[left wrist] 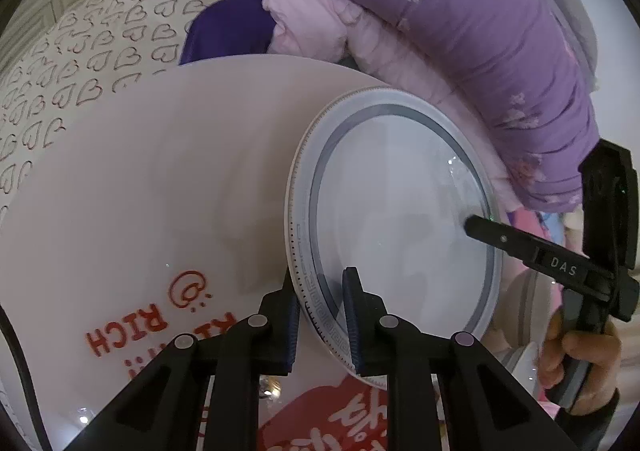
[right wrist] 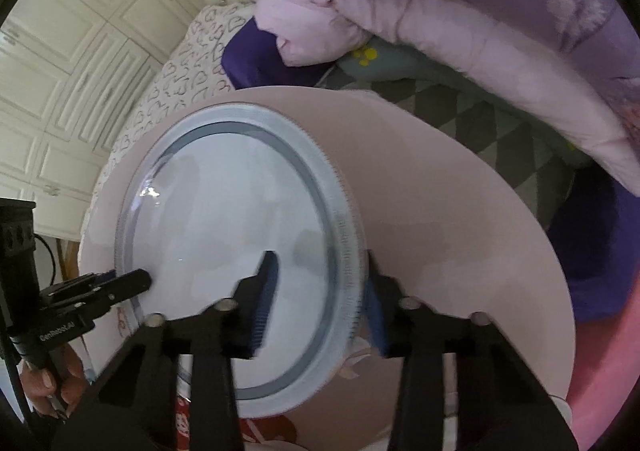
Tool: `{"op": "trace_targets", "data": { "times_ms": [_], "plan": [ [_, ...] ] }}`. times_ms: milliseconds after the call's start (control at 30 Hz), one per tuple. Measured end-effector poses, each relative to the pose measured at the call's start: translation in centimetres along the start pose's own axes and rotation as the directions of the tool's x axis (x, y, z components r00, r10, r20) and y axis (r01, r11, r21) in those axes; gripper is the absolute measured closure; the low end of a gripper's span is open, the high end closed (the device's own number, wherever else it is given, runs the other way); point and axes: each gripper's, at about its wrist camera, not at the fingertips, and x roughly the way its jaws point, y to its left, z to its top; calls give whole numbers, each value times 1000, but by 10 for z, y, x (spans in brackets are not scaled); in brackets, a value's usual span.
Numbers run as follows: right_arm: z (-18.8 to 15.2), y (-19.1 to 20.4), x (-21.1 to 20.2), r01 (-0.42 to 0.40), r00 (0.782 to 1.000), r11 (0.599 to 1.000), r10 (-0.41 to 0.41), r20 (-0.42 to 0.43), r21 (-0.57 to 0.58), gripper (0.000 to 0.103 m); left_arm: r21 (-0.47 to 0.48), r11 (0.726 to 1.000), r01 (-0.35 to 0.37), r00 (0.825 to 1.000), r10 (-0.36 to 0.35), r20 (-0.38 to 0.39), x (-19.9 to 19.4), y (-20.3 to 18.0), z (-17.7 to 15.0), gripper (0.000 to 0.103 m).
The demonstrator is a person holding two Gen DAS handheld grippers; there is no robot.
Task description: Organize plates and bowls
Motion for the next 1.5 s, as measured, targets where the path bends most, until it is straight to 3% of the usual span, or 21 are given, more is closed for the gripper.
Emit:
{"op": "trace_targets", "data": {
  "times_ms": [367,833,1167,1500],
  "plan": [
    [-12,21,-7,-30,999,999,31,12,-30,79,-31,999,-14,999,15,45,-32,18,-12,86],
    [-44,57,-32,-57,995,995,63,76,-79,79,-20,1000,-13,992,15,125,-90,29,-49,87],
    [-77,84,-56,-80,985,991,96,144,-108,79,-1,1000,-2,980,2,197,-150,39,-92,89],
    [-130,122,-103,-98,960,984,132,246,-147,79,36,999,15,960,-24,280,-233,50,-166,89]
  ]
}}
